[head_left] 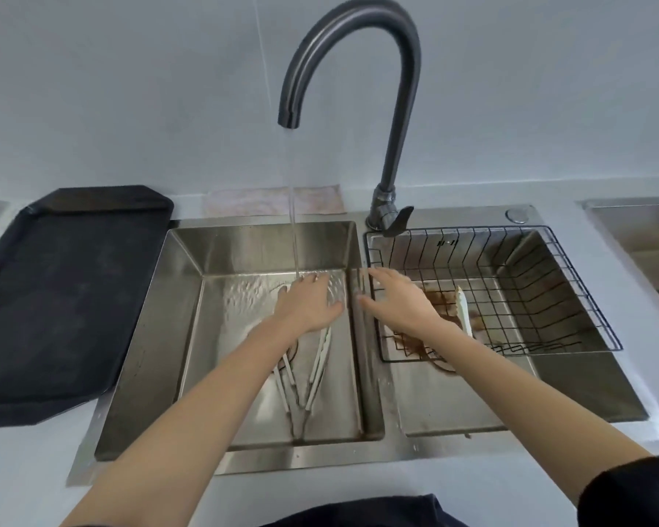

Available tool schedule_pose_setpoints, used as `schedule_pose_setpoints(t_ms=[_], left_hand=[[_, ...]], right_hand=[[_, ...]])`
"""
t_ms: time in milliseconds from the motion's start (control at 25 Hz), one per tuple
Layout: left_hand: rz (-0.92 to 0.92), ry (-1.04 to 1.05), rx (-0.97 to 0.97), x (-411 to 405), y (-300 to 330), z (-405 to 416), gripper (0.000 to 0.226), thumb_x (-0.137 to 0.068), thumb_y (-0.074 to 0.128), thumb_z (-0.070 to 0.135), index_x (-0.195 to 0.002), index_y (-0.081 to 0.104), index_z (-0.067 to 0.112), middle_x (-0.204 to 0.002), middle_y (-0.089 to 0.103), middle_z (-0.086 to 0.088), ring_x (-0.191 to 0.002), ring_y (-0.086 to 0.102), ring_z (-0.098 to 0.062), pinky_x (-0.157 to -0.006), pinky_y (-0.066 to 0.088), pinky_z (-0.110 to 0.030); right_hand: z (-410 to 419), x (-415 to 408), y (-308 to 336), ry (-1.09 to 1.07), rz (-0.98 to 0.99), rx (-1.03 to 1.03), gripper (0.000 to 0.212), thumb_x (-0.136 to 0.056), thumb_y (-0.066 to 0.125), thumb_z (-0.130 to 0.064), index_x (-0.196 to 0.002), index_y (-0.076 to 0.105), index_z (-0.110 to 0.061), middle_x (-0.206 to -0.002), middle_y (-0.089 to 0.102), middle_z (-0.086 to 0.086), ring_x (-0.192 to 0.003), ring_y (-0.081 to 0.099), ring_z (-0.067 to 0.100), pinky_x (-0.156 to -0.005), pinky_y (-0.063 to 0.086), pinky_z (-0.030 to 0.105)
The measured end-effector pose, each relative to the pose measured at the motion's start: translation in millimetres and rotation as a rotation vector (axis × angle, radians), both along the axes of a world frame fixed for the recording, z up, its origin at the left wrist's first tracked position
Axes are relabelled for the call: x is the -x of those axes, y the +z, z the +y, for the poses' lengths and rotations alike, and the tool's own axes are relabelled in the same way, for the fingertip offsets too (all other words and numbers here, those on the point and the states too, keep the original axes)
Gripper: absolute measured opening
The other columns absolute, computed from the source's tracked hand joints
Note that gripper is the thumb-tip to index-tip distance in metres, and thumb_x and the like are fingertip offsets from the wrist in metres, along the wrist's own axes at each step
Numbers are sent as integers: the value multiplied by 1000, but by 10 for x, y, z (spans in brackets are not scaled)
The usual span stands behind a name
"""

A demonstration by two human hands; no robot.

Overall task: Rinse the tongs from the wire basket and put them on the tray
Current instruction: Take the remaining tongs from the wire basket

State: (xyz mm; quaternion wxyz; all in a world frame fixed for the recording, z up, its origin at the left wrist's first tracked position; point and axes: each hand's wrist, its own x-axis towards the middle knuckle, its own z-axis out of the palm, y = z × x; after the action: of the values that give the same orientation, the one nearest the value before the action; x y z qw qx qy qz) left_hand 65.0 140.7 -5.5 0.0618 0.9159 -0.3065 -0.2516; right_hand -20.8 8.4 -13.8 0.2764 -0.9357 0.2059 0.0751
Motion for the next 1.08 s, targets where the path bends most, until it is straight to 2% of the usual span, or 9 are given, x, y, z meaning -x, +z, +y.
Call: schedule_pose_setpoints(t_ms=[240, 480, 760, 920, 1080], left_hand=[[-12, -95, 16, 318, 26, -563, 64, -91, 41, 42, -147, 23, 14, -152, 30, -11, -139, 31, -28, -111, 30, -47], [-17, -110, 39, 650, -71, -1032, 58, -92, 41, 40, -143, 30, 15, -145, 41, -8, -131, 41, -26, -100, 40, -40], [109, -63, 3, 871, -343, -1256, 58, -93, 40, 40, -143, 31, 12, -150, 35, -10, -136, 37, -26, -107, 36, -39], [71, -51, -58, 925, -422, -1308, 54, -94, 37, 43, -137, 39, 11, -141, 46, -11, -127, 47, -27, -103, 35, -39], [94, -21, -89, 936, -465, -1341, 50, -94, 36, 41, -134, 41, 12, -120, 64, -11, -117, 55, -29, -104, 32, -39]], right_hand=[[-593, 387, 16, -88, 26, 38, 65, -88, 50, -45, -145, 32, -17, -153, 32, 5, -141, 30, 23, -114, 29, 42], [-1006, 703, -118, -135, 101, 12, 65, -89, 50, -40, -145, 29, -15, -150, 35, 9, -136, 35, 27, -108, 34, 42], [-1294, 865, -419, -200, 235, -97, 66, -89, 51, -38, -146, 26, -15, -144, 37, 16, -128, 43, 33, -102, 42, 44], [-1308, 851, -554, -253, 254, -201, 63, -90, 50, -32, -144, 26, -9, -137, 47, 19, -123, 48, 34, -99, 44, 41], [-1270, 781, -601, -353, 226, -298, 59, -89, 49, -21, -140, 26, -2, -119, 59, 22, -108, 58, 36, -85, 48, 40]])
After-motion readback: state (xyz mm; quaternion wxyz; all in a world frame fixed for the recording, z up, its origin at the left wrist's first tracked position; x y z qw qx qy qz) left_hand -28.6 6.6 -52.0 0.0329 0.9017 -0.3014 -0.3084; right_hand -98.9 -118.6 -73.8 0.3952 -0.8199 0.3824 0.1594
